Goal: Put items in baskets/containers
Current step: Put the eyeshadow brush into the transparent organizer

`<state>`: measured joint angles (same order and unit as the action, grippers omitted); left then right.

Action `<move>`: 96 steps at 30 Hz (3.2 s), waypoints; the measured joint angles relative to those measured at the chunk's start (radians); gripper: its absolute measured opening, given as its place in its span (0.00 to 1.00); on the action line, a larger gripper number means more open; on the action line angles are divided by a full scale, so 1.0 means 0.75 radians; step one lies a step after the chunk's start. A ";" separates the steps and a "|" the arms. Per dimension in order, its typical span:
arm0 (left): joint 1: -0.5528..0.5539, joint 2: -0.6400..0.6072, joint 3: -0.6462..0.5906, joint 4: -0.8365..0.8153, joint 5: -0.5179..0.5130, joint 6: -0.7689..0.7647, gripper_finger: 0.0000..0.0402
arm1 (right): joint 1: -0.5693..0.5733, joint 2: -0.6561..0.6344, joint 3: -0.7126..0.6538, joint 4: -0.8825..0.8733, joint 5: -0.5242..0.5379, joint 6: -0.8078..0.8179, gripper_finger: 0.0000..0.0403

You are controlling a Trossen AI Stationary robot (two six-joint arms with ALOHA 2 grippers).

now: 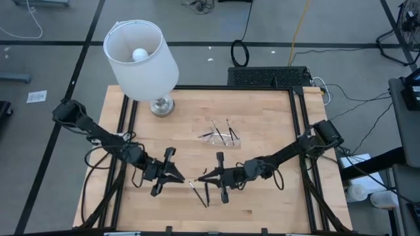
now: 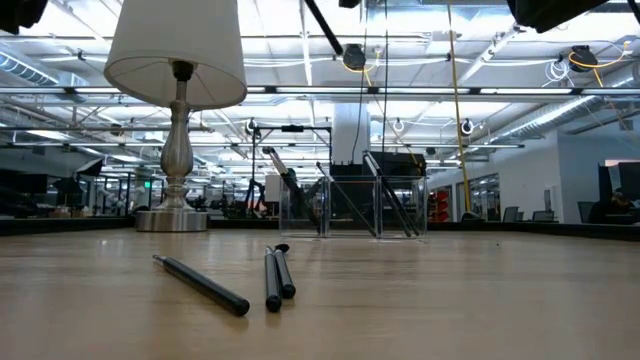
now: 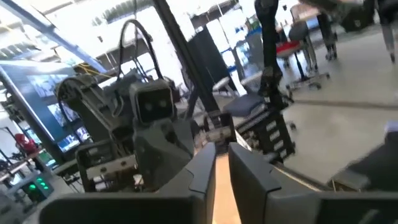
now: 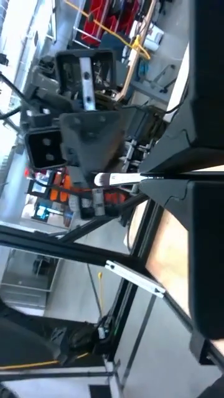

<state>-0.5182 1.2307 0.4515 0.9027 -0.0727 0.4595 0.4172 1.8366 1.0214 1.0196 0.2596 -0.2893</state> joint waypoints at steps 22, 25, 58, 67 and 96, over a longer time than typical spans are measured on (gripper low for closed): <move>0.214 0.123 0.084 0.122 -0.097 -0.141 0.68 | -0.059 -0.131 -0.001 -0.268 -0.002 -0.105 0.00; 0.213 0.123 0.084 0.079 -0.033 -0.156 0.65 | -0.060 -0.131 -0.001 -0.274 -0.001 -0.120 0.00; 0.201 0.122 0.084 0.053 0.036 -0.107 0.50 | -0.140 -0.129 -0.001 -0.178 -0.072 -0.124 0.00; 0.254 0.122 0.084 0.055 0.096 -0.143 0.34 | -0.156 -0.129 -0.001 -0.170 -0.071 -0.116 0.00; 0.256 0.122 0.082 0.009 -0.092 -0.186 0.02 | -0.100 -0.158 -0.002 -0.296 0.043 -0.133 0.00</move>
<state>-0.3264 1.3225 0.5133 0.9091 -0.1421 0.3201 0.3419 1.7184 1.0201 0.7978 0.2921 -0.3893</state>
